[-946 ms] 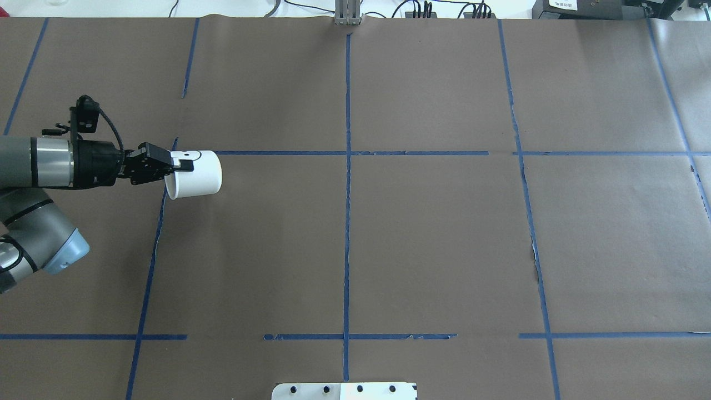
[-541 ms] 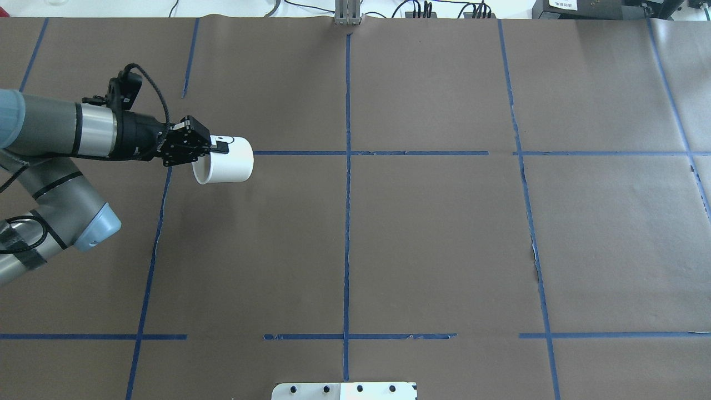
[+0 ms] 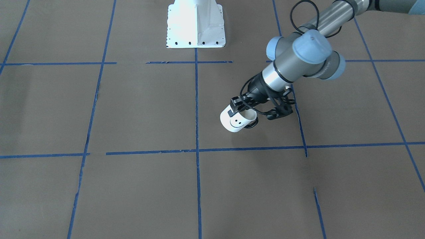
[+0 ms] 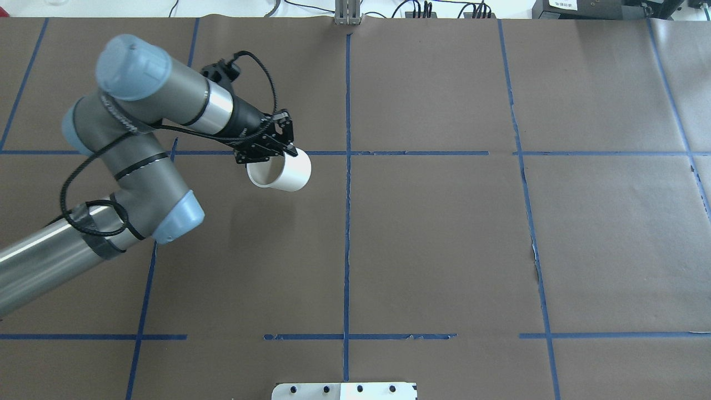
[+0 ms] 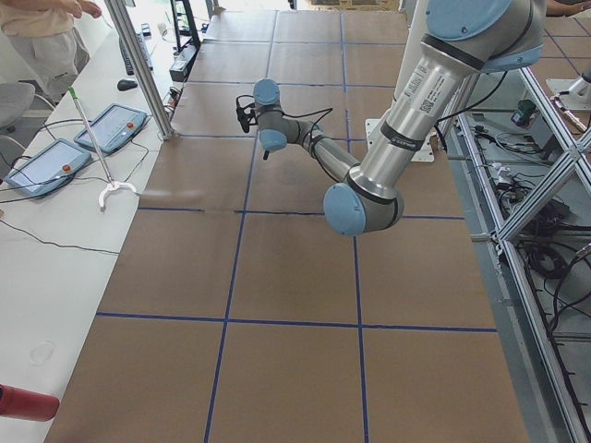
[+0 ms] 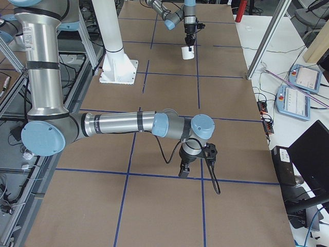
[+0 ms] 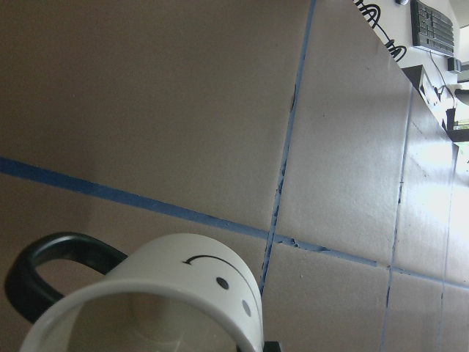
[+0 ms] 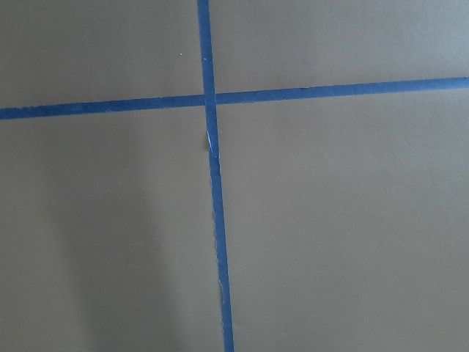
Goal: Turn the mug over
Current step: 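Carry the mug toward the table centre, rotating it upright with the left gripper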
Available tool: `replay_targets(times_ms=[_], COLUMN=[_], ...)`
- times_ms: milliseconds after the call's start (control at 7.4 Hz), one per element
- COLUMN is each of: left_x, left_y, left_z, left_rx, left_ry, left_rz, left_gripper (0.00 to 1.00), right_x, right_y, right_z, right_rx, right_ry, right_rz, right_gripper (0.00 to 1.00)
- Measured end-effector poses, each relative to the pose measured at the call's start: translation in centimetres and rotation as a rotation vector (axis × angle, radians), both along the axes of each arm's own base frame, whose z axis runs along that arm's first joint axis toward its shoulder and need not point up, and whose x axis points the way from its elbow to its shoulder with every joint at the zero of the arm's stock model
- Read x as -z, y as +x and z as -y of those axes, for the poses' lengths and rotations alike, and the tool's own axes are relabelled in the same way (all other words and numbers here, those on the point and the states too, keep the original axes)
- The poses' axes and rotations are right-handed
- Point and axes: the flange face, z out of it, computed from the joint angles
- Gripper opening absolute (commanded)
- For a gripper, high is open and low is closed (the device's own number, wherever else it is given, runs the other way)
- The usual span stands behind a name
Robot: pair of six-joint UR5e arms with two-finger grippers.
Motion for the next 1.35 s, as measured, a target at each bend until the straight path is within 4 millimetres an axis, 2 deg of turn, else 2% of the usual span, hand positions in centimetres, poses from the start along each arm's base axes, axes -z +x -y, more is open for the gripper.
replay_targets(times_ms=[270, 405, 676, 811, 946, 1216, 1351], left_x=[4.9, 6.7, 7.9, 7.9, 8.0, 8.4, 9.1], left_y=[6.7, 9.2, 12.6, 13.6, 14.2, 14.2, 13.3], left_z=[-2.0, -2.2, -2.7, -3.4, -3.9, -4.2, -4.3], left_rx=[-0.058, -0.082, -0.127, -0.146, -0.156, -0.128, -0.112], left_ry=[-0.002, 0.0, 0.014, 0.019, 0.022, 0.044, 0.067], left_rz=[0.167, 0.223, 0.274, 0.282, 0.285, 0.29, 0.277], left_gripper=[0.0, 0.0, 0.0, 0.52, 0.99, 1.0, 1.0], right_x=[0.0, 0.0, 0.0, 0.0, 0.0, 0.0, 0.0], right_y=[0.0, 0.0, 0.0, 0.0, 0.0, 0.0, 0.0], right_z=[0.0, 0.0, 0.0, 0.0, 0.0, 0.0, 0.0], right_rx=[0.0, 0.0, 0.0, 0.0, 0.0, 0.0, 0.0], right_ry=[0.0, 0.0, 0.0, -0.001, -0.001, 0.0, 0.0], right_rz=[0.0, 0.0, 0.0, 0.0, 0.0, 0.0, 0.0], right_gripper=[1.0, 1.0, 1.0, 1.0, 1.0, 1.0, 1.0])
